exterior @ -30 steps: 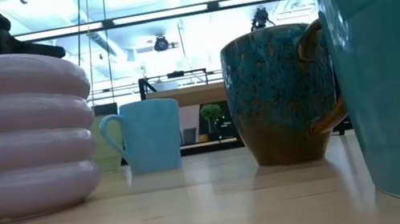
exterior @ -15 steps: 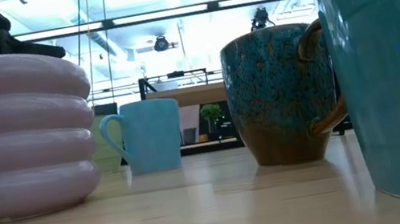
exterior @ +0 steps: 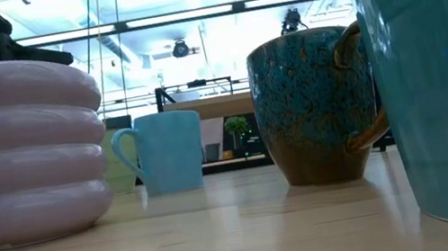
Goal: Place coffee mugs
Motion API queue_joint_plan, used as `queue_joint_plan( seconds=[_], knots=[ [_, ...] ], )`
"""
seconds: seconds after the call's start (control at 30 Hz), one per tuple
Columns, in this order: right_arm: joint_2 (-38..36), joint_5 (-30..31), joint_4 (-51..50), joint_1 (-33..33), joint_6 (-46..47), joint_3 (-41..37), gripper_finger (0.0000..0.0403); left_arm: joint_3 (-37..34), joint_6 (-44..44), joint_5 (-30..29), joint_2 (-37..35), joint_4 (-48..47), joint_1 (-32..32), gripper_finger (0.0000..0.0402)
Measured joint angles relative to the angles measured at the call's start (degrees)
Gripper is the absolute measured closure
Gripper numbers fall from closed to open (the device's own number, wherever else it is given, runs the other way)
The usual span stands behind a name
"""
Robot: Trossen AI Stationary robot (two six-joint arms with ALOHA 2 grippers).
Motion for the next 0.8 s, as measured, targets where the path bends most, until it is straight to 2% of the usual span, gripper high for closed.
queue_joint_plan(
  seconds=[0.27, 0.43, 0.6, 0.67, 0.8],
  knots=[
    [0.0, 0.0, 0.0, 0.0, 0.0, 0.0, 0.0238, 0.0, 0.0, 0.0, 0.0, 0.1, 0.0, 0.0383],
    [0.0, 0.0, 0.0, 0.0, 0.0, 0.0, 0.0238, 0.0, -1.1, 0.0, 0.0, 3.3, 0.0, 0.0383],
    [0.0, 0.0, 0.0, 0.0, 0.0, 0.0, 0.0238, 0.0, -18.1, -0.9, 0.0, 9.4, 0.0, 0.0383],
    [0.0, 0.0, 0.0, 0.0, 0.0, 0.0, 0.0238, 0.0, -25.1, -3.9, 0.0, 10.1, 0.0, 0.0383],
    [0.0, 0.0, 0.0, 0.0, 0.0, 0.0, 0.0238, 0.0, -32.8, -9.6, 0.0, 10.7, 0.1, 0.0383]
  ],
)
